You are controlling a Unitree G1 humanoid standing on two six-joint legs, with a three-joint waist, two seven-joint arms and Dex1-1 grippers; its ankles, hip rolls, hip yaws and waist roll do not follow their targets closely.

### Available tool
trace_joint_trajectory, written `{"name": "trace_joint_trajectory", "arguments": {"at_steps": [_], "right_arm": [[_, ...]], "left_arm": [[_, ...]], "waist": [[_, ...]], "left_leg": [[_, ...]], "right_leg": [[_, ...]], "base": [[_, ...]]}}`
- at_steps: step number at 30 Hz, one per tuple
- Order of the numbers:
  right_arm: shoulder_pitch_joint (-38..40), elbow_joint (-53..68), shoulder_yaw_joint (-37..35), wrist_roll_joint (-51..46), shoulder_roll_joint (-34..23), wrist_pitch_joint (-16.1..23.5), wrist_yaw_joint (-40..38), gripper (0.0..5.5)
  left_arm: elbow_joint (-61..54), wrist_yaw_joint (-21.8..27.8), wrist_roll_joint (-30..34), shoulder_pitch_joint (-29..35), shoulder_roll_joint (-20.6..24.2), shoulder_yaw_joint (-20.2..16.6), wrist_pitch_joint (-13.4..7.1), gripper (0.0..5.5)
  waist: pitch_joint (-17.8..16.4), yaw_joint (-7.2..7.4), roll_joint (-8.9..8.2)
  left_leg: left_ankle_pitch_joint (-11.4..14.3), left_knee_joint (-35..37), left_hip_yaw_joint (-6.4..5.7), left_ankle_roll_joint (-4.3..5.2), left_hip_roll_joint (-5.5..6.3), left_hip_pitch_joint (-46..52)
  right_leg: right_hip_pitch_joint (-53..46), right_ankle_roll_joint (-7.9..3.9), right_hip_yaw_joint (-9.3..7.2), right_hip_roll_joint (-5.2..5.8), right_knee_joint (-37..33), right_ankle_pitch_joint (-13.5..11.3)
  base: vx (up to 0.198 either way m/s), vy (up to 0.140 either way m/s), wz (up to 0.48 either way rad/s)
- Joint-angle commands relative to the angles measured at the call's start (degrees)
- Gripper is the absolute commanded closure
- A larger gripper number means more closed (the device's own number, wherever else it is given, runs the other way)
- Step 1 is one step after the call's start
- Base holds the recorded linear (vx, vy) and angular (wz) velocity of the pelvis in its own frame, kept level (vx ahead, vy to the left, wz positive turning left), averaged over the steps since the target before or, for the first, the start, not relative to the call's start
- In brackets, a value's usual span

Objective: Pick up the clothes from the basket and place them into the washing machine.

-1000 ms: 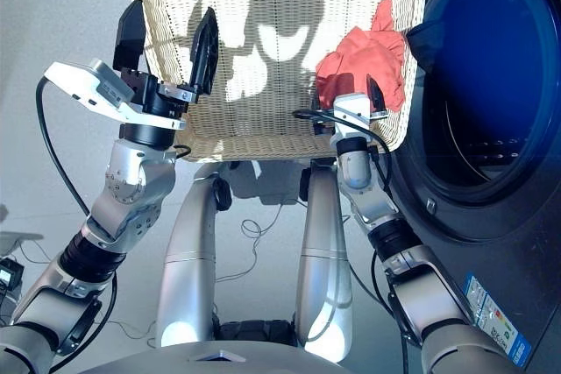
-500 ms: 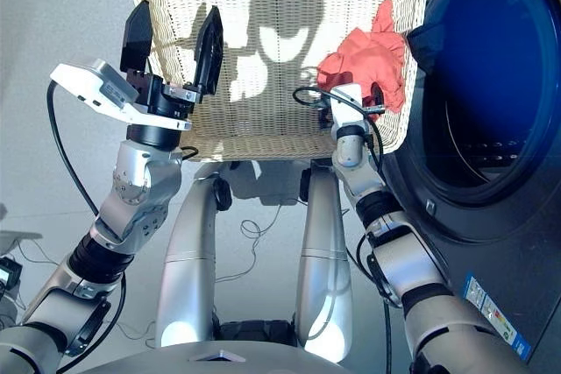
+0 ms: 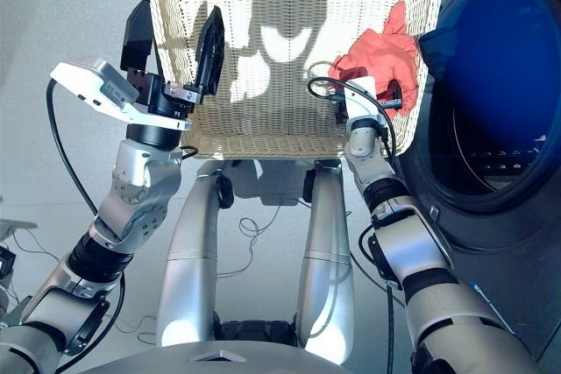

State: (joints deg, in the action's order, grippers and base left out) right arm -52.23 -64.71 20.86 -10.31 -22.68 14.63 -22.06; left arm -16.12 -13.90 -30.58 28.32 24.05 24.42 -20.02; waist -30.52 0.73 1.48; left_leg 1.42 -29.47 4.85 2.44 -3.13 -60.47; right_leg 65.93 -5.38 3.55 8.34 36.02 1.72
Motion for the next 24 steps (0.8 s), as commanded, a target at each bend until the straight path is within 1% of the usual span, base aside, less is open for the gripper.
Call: {"name": "trace_joint_trajectory", "arguments": {"at_steps": [1,6,9,10,11,15,21,22,23,24], "right_arm": [[-6.24,-8.33,0.00,-4.64,-6.80,-3.88,-0.36,0.00],[-7.59,-9.74,-0.68,-6.19,-7.38,-3.99,-0.47,0.00],[-7.62,-9.56,-0.70,-6.54,-7.69,-3.93,-0.52,0.00],[-7.55,-9.42,-0.61,-6.57,-7.77,-3.93,-0.41,1.49],[-7.55,-9.41,-0.61,-6.57,-7.78,-3.94,-0.41,5.50],[-6.61,-8.52,0.12,-6.34,-7.65,-3.81,0.88,5.50],[-4.49,-5.38,-0.21,-6.93,-7.11,-2.41,0.68,5.50],[-2.82,-2.50,-0.30,-7.09,-6.78,-1.45,0.19,5.50],[-2.72,-2.39,-0.34,-7.05,-6.76,-1.50,0.14,5.50],[-1.40,0.35,-0.03,-6.56,-6.77,-1.03,-0.03,5.50]], "left_arm": [[-6.39,1.15,0.05,0.13,0.53,-1.05,-2.46,0.00],[-6.32,1.34,0.11,0.45,0.68,-0.81,-2.24,0.00],[-6.26,1.50,0.49,0.71,0.79,-0.59,-1.94,0.00],[-6.25,1.58,0.56,0.84,0.84,-0.57,-1.90,0.00],[-6.24,1.58,0.56,0.85,0.84,-0.57,-1.90,0.00],[-6.15,1.84,0.68,1.10,0.95,-0.61,-1.94,0.00],[-6.39,1.64,0.68,0.69,1.04,-1.26,-1.94,0.00],[-6.53,1.34,0.85,0.59,1.19,-1.60,-1.96,0.00],[-6.55,1.33,0.85,0.55,1.20,-1.58,-1.95,0.00],[-6.61,1.23,0.96,0.45,1.38,-1.91,-2.00,0.00]], "waist": [[0.72,-2.83,3.75],[0.72,-3.23,4.50],[0.72,-3.13,4.61],[0.72,-3.06,4.64],[0.72,-3.06,4.64],[0.72,-2.80,4.24],[0.72,-2.33,3.67],[0.72,-1.92,3.26],[0.72,-1.92,3.23],[0.72,-1.61,2.89]], "left_leg": [[3.92,-5.97,1.55,0.05,1.17,-2.03],[3.87,-6.10,1.52,0.11,1.26,-2.47],[3.82,-6.52,1.52,0.10,1.27,-2.95],[3.82,-6.57,1.48,0.06,1.29,-3.02],[3.82,-6.58,1.48,0.06,1.30,-3.03],[3.85,-6.70,1.61,-0.03,1.31,-3.06],[3.83,-6.56,1.70,-0.14,1.22,-2.87],[3.77,-6.39,1.63,-0.19,1.19,-2.83],[3.76,-6.36,1.64,-0.19,1.20,-2.78],[3.73,-6.29,1.65,-0.18,1.18,-2.75]], "right_leg": [[-0.82,0.57,-3.01,-1.58,0.10,0.11],[-0.15,0.54,-3.09,-1.46,0.63,0.28],[0.21,0.58,-3.17,-1.47,0.88,0.25],[0.30,0.60,-3.19,-1.47,0.98,0.28],[0.31,0.60,-3.20,-1.47,0.99,0.29],[0.43,0.69,-3.19,-1.65,1.37,0.31],[0.23,0.62,-3.12,-1.70,1.12,0.22],[0.18,0.60,-3.15,-1.71,0.95,0.19],[0.14,0.59,-3.14,-1.70,0.95,0.20],[0.07,0.59,-3.10,-1.75,0.79,0.16]], "base": [[0.000,0.000,0.000],[0.000,0.000,0.000],[0.000,0.000,0.000],[0.000,0.000,0.000],[0.000,0.000,0.000],[0.000,0.000,0.000],[0.000,0.000,0.000],[0.000,0.000,0.000],[0.000,0.000,0.000],[0.000,0.000,0.000]]}}
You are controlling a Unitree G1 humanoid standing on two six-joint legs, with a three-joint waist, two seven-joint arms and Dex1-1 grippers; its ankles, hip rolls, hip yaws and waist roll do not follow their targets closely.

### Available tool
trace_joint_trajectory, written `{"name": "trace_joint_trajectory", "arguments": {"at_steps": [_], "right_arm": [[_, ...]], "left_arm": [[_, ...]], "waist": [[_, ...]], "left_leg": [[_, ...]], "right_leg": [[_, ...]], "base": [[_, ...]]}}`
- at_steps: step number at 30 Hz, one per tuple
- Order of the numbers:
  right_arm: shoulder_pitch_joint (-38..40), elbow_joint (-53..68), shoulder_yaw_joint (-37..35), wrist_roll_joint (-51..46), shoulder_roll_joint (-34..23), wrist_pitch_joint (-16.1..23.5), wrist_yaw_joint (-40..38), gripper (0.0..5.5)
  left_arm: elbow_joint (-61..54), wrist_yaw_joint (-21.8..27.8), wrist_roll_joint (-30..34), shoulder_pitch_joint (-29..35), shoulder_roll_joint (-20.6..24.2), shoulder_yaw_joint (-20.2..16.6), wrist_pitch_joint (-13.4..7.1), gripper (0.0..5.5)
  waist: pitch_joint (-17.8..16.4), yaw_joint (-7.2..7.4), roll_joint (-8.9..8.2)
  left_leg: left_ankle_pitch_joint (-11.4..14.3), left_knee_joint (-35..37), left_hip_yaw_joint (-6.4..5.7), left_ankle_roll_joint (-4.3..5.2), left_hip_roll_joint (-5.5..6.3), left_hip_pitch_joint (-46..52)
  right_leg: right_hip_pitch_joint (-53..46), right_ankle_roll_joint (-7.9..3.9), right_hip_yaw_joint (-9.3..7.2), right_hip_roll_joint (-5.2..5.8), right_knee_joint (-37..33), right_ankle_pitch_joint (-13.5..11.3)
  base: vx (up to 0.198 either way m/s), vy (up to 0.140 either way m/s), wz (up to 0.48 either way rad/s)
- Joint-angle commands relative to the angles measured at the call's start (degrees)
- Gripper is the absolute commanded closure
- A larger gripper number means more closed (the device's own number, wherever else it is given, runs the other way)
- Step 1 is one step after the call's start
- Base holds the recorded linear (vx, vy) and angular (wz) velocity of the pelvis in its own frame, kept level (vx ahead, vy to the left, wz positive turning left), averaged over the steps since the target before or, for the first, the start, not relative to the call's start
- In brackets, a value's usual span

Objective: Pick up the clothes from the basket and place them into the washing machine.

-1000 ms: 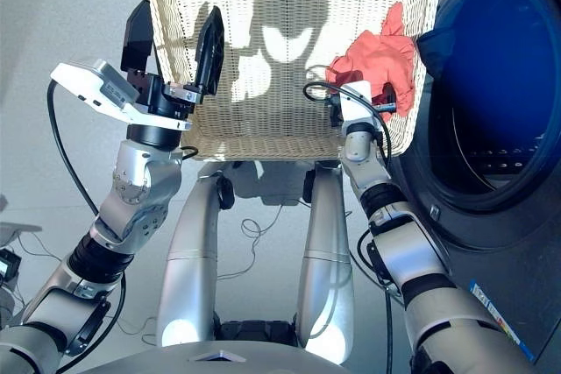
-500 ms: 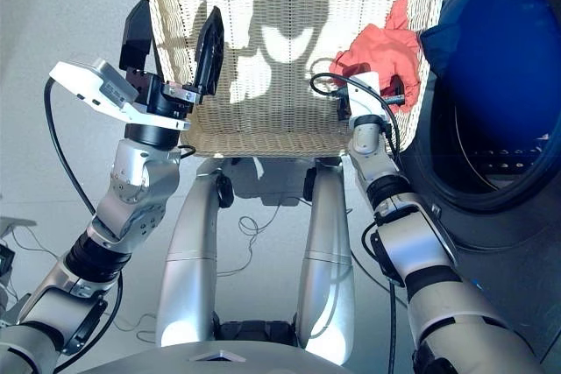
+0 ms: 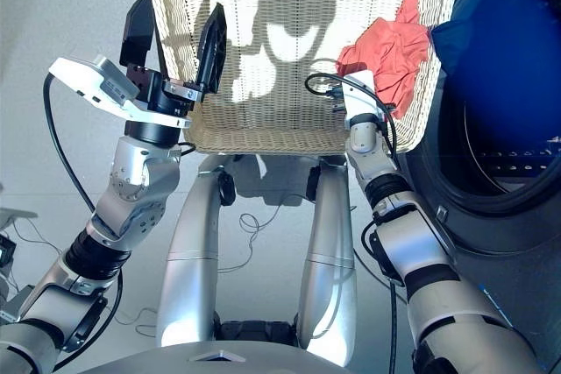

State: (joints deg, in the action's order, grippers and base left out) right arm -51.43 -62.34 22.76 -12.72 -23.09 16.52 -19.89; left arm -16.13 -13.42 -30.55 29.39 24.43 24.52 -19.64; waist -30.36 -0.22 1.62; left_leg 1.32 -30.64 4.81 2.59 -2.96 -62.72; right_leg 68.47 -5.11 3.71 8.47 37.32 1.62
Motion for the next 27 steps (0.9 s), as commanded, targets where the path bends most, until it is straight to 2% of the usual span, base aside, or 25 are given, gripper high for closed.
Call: {"name": "trace_joint_trajectory", "arguments": {"at_steps": [1,6,19,22,26,27], "right_arm": [[0.46,3.18,-2.23,-3.62,-6.72,-2.04,-2.60,5.50],[8.66,16.05,-5.63,-1.00,-8.69,-0.34,-4.85,5.50],[20.16,35.38,-17.94,5.19,-10.86,3.11,-13.79,5.50],[22.58,38.83,-22.11,8.17,-10.06,4.62,-19.33,5.50],[23.49,36.64,-27.95,11.89,-9.75,3.56,-28.82,5.50],[23.49,36.60,-27.96,11.98,-9.73,3.58,-28.95,5.50]], "left_arm": [[-6.62,0.54,1.39,-0.93,1.11,-2.63,-2.48,0.00],[-6.84,0.24,2.44,-2.39,1.53,-3.77,-2.89,0.00],[-8.04,-0.46,3.93,-4.08,2.39,-5.94,-3.44,0.00],[-8.47,-1.24,4.61,-4.82,2.83,-6.54,-3.88,0.00],[-8.99,-2.14,5.06,-5.15,3.61,-7.00,-4.63,0.00],[-8.99,-2.15,5.07,-5.11,3.61,-6.94,-4.63,0.00]], "waist": [[0.56,-0.07,2.23],[0.56,1.16,0.88],[0.56,2.44,0.06],[0.56,2.66,0.01],[0.56,2.70,0.28],[0.56,2.65,0.30]], "left_leg": [[3.73,-4.93,1.68,-0.29,0.90,-0.40],[3.68,-4.66,1.52,-0.38,0.88,-0.25],[4.01,-5.24,1.18,-0.71,0.84,-0.48],[4.19,-5.45,1.10,-0.76,0.83,-0.35],[4.45,-5.52,1.02,-0.81,0.99,-0.11],[4.47,-5.54,1.00,-0.81,0.99,-0.12]], "right_leg": [[-2.46,0.27,-3.26,-1.94,-0.63,0.15],[-2.56,0.21,-3.20,-1.95,-0.84,0.06],[-2.28,-0.03,-2.82,-2.01,-0.39,0.18],[-2.52,-0.12,-2.72,-2.04,-0.24,0.41],[-2.79,-0.17,-2.80,-2.00,-0.01,0.73],[-2.79,-0.17,-2.82,-2.00,0.00,0.74]], "base": [[0.000,0.000,0.000],[0.000,0.000,0.000],[0.000,0.000,0.000],[0.000,0.000,0.000],[0.000,0.000,0.000],[0.000,0.000,0.000]]}}
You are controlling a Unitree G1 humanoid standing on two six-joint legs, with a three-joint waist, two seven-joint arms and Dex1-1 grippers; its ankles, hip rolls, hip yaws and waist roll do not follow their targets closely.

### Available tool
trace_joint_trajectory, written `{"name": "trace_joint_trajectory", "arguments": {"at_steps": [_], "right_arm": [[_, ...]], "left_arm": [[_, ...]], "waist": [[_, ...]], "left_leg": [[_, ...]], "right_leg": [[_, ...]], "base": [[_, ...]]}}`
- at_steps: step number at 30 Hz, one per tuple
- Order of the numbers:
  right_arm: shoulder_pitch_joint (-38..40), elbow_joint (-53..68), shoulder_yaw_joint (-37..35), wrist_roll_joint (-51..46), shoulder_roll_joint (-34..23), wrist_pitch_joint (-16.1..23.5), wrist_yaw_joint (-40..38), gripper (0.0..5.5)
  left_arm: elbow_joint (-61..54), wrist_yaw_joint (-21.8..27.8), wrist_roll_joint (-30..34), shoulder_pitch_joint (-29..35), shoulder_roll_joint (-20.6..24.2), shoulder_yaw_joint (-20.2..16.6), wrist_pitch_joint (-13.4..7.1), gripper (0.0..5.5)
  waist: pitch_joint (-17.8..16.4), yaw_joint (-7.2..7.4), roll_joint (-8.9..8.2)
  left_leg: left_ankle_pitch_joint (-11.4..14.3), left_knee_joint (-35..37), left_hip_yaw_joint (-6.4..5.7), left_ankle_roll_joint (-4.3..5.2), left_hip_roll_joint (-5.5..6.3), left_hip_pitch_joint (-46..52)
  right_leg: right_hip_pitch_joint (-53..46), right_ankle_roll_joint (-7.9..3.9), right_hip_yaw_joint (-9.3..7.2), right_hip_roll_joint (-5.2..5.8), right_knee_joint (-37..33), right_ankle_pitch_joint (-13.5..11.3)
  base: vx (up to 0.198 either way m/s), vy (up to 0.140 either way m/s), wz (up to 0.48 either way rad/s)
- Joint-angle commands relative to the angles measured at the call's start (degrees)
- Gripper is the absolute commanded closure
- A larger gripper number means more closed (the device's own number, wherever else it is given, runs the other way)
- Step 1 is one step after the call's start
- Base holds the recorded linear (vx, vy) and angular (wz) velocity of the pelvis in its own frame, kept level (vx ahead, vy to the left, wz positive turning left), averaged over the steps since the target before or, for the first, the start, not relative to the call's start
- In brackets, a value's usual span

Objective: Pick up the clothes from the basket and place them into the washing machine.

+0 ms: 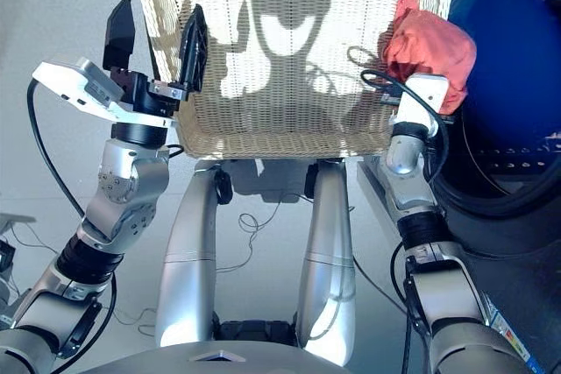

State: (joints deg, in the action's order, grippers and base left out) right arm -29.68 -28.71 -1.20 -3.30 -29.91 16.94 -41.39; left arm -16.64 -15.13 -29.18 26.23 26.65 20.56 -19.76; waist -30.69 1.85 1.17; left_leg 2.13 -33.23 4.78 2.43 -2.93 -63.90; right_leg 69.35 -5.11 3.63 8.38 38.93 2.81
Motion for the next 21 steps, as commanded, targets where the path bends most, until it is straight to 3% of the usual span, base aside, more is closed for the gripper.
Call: {"name": "trace_joint_trajectory", "arguments": {"at_steps": [1,6,12,21], "right_arm": [[0.86,-0.60,-7.56,2.50,-3.48,2.40,-12.61,5.50],[-4.47,-14.43,-13.74,-5.65,-9.16,2.28,-19.49,5.50],[-9.47,-30.87,-13.46,-18.34,-20.47,3.36,-14.96,5.50],[-14.66,-38.66,-10.04,-25.93,-30.20,4.10,-8.57,5.50]], "left_arm": [[-8.84,-0.72,3.57,-2.08,1.58,-2.97,-4.94,0.00],[-8.80,-0.52,1.83,-1.33,1.62,-1.40,-5.16,0.00],[-8.47,-0.32,-0.06,-0.14,3.02,-0.23,-5.01,0.00],[-8.41,0.01,-0.72,0.21,4.18,-0.14,-5.00,0.00]], "waist": [[0.90,0.49,0.97],[0.90,-0.05,1.27],[0.90,-0.50,1.32],[0.90,-0.74,1.54]], "left_leg": [[3.86,-2.88,0.86,-0.67,1.07,1.48],[4.28,-3.03,0.64,-0.53,1.12,1.93],[3.82,-3.11,0.68,-0.25,1.21,1.71],[4.45,-3.56,0.65,0.24,1.10,2.06]], "right_leg": [[-3.98,-0.24,-2.74,-1.87,-1.50,-0.16],[-4.22,-0.35,-2.63,-1.79,-1.11,0.09],[-4.23,-0.45,-2.56,-1.46,-1.28,-0.64],[-4.59,-0.60,-2.45,-1.38,-0.90,-0.12]], "base": [[0.000,0.000,0.000],[0.000,0.000,0.000],[0.000,0.000,0.000],[0.000,0.000,0.000]]}}
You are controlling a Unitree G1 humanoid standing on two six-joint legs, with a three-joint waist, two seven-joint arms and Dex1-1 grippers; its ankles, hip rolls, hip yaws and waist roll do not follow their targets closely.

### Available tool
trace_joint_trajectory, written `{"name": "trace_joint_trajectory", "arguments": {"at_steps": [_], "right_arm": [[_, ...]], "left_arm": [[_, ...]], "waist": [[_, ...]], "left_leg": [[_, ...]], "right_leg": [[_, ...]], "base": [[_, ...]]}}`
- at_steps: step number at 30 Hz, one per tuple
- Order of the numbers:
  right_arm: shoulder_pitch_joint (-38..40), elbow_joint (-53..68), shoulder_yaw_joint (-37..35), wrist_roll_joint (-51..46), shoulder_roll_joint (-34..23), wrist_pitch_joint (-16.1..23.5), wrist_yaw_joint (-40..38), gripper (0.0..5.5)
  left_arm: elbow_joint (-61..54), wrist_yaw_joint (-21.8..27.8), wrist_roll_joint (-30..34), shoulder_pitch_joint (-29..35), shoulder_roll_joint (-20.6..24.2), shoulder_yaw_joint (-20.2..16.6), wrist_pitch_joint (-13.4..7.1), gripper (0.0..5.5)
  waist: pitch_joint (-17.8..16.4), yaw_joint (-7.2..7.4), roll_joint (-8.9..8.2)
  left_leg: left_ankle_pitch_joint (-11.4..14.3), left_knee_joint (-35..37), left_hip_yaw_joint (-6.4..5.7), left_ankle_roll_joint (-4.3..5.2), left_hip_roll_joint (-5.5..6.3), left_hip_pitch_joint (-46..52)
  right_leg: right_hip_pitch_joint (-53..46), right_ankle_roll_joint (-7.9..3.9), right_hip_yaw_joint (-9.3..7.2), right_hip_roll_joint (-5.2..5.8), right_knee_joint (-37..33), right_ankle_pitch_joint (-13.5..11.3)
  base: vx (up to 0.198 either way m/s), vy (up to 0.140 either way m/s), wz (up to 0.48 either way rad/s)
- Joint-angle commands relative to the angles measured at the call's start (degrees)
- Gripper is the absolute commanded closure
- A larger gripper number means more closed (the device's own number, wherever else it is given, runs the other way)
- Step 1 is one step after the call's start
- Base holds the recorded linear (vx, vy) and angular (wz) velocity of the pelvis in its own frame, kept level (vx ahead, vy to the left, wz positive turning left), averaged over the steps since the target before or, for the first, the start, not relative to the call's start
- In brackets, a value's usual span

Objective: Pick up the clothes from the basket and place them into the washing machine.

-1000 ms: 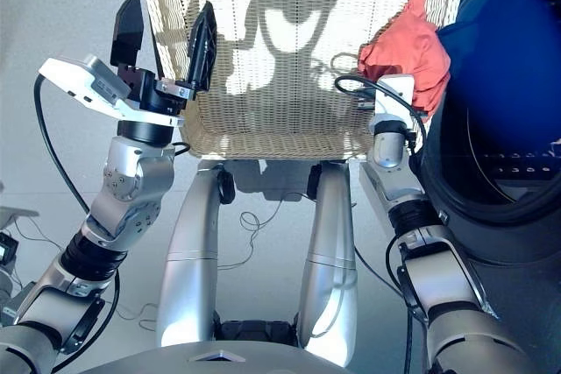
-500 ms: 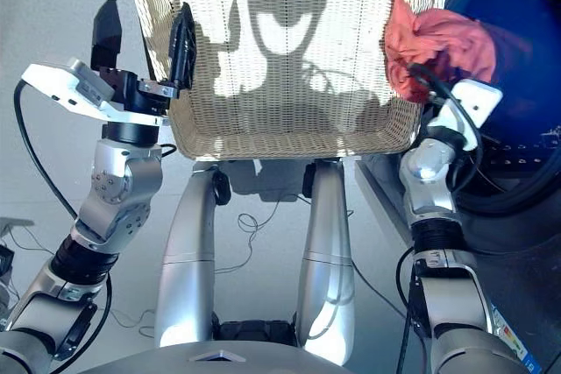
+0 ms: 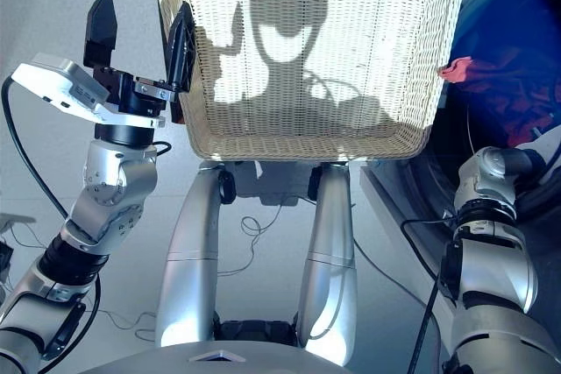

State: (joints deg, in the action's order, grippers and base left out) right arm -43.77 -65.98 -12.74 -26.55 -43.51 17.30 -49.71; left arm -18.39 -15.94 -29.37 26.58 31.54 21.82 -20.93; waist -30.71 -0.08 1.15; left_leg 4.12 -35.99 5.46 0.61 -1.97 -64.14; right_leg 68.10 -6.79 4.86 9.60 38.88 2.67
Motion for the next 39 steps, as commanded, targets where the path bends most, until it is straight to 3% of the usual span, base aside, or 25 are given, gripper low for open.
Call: {"name": "trace_joint_trajectory", "arguments": {"at_steps": [1,8,14,15,16,21,28,33,39], "right_arm": [[-1.47,-1.61,1.53,-3.61,-17.09,4.24,-0.12,5.50],[-5.77,1.12,2.40,-7.60,-19.25,8.22,0.55,5.50],[-7.17,4.02,4.01,-9.52,-17.01,10.01,4.76,5.50],[-7.08,3.14,4.41,-10.45,-16.68,9.35,6.43,3.77],[-7.33,2.44,4.98,-10.69,-16.54,8.89,7.54,0.00],[-5.91,3.40,7.93,-8.51,-13.32,7.97,10.65,0.00],[-1.24,12.97,8.26,-3.98,-4.89,10.00,10.56,0.00],[7.10,29.21,11.39,4.07,6.11,10.40,11.82,0.00],[16.32,44.54,17.49,9.63,13.17,9.99,17.92,0.00]], "left_arm": [[-6.82,0.84,-0.49,-0.02,-0.53,-1.39,-3.82,0.00],[-7.18,1.09,-0.98,-0.37,0.57,-1.64,-3.92,0.00],[-6.77,1.60,-1.05,-0.44,0.48,-2.01,-4.19,0.00],[-6.69,1.89,-1.08,-0.34,0.58,-2.02,-4.24,0.00],[-6.56,2.08,-1.08,-0.29,0.63,-1.93,-4.24,0.00],[-6.59,2.33,-1.06,-0.48,0.07,-2.07,-4.09,0.00],[-6.64,2.47,-0.66,-0.62,-1.41,-2.37,-3.90,0.00],[-6.41,2.63,-0.35,-1.31,-2.86,-3.10,-3.36,0.00],[-6.45,2.96,0.19,-2.29,-2.69,-3.25,-2.79,0.00]], "waist": [[0.92,1.18,1.57],[0.92,1.01,1.73],[0.92,0.70,1.80],[0.92,0.75,1.71],[0.92,0.73,1.69],[0.92,0.74,1.70],[0.92,0.95,1.59],[0.92,1.43,1.14],[0.92,2.15,0.53]], "left_leg": [[1.88,-0.64,-0.01,2.00,0.15,1.95],[1.82,-0.71,-0.06,2.14,0.07,1.90],[1.75,-0.67,0.11,2.08,0.03,1.96],[1.75,-0.73,0.10,2.09,0.06,1.90],[1.77,-0.75,0.13,2.10,0.02,1.95],[2.31,-1.00,0.27,2.09,-0.01,2.15],[2.12,-0.90,0.47,1.79,0.13,1.82],[1.80,-0.81,0.78,1.36,-0.02,1.32],[1.28,-0.39,1.13,1.08,-0.14,1.36]], "right_leg": [[-3.05,1.14,-3.70,-2.55,-1.20,-0.60],[-3.15,1.11,-3.62,-2.58,-1.21,-0.63],[-3.21,1.19,-3.75,-2.62,-1.22,-0.63],[-3.18,1.21,-3.72,-2.64,-1.26,-0.61],[-3.16,1.25,-3.67,-2.69,-1.25,-0.64],[-3.41,1.32,-3.64,-2.81,-1.12,-0.18],[-3.09,1.44,-3.53,-3.07,-1.25,-0.39],[-2.70,1.68,-3.37,-3.35,-1.74,-0.67],[-2.73,1.79,-3.22,-3.49,-2.14,-1.15]], "base": [[0.000,0.000,0.000],[0.000,0.000,0.000],[0.000,0.000,0.000],[0.000,0.000,0.000],[0.000,0.000,0.000],[0.000,0.000,0.000],[0.000,0.000,0.000],[0.000,0.000,0.000],[0.000,0.000,0.000]]}}
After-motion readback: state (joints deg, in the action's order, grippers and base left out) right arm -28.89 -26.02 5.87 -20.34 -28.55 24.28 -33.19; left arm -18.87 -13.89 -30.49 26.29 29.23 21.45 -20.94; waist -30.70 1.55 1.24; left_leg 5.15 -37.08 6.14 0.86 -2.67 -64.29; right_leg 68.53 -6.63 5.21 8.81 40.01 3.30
